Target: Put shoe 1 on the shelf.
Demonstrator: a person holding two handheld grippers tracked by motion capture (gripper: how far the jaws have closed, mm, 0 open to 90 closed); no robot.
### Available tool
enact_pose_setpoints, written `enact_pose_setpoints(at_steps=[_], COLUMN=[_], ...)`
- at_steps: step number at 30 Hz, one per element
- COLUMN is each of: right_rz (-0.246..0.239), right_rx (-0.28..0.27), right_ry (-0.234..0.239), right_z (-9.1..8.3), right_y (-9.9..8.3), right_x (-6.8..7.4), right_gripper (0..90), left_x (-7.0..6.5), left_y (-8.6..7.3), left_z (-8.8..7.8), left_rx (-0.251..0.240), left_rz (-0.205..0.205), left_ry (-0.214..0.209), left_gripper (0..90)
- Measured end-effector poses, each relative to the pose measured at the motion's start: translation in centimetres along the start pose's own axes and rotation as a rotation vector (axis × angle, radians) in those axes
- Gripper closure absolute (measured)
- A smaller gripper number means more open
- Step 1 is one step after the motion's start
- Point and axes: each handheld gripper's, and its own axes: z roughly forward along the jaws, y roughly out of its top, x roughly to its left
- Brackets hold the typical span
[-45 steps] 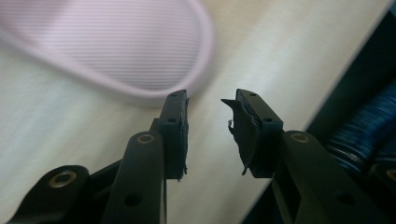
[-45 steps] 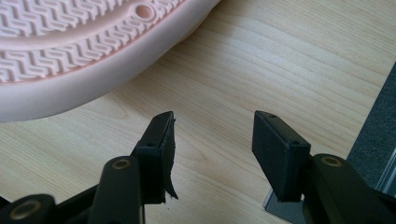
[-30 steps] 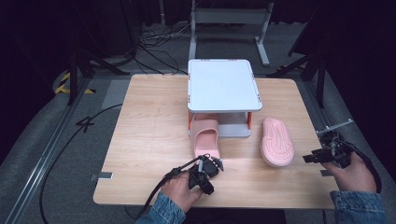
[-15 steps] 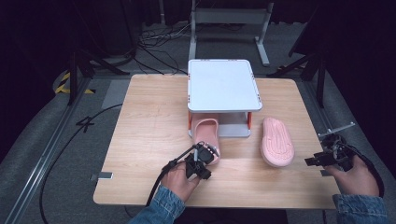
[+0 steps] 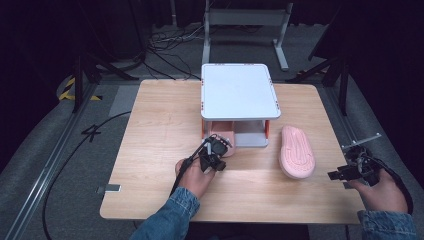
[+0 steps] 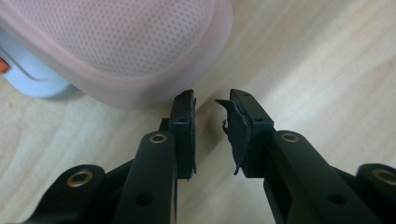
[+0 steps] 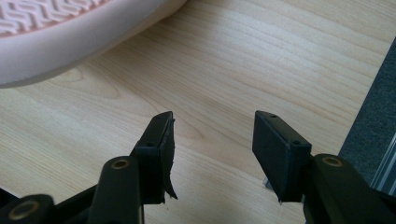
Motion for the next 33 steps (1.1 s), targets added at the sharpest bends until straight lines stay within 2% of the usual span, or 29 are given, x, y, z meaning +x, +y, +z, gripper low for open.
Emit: enact_pose_setpoints(at_steps=[8,13,15,17,19,27,29,30,33], right_rz=[-0.006,-0.004,0.002,0.002,0.007,-0.001,-0.005,-0.008,-0.017], right_rx=[0.022,0.013,0.014,0.013,0.013,0.008,0.008,0.006,0.000], right_ry=[0.007,0.007,0.006,0.002,0.000,-0.001,0.000,0.001,-0.001], right_z=[0.7,0.4,0.3,0.2,0.1,0.0,0.1,0.1,0.1], right_y=[-0.2,-0.6,-0.8,-1.0,-1.1,-0.9,-0.6,-0.5,-0.2], right_x=[0.1,0.2,0.3,0.2,0.2,0.3,0.4,0.4,0.6], right_gripper=[49.0,48.9,49.0,48.9,48.9,48.8,48.8,48.8,49.1], left_x=[1.2,1.5,1.9,2.3,2.5,3.1,3.1,3.0,2.4], left_y=[1.7,2.4,2.5,2.5,2.5,1.8,1.5,1.4,0.9], left_z=[1.1,1.5,1.5,1.5,1.5,1.0,0.7,0.4,-0.8], left_rx=[-0.019,-0.025,-0.023,-0.022,-0.017,-0.010,-0.012,-0.003,-0.021], left_rz=[-0.008,0.014,0.005,-0.017,-0.018,-0.037,-0.036,-0.040,-0.047], left_ry=[0.021,0.043,0.053,0.026,0.021,0.059,0.041,0.016,-0.031], left_gripper=[70.9,70.8,70.7,71.5,71.8,70.4,66.9,64.9,61.9])
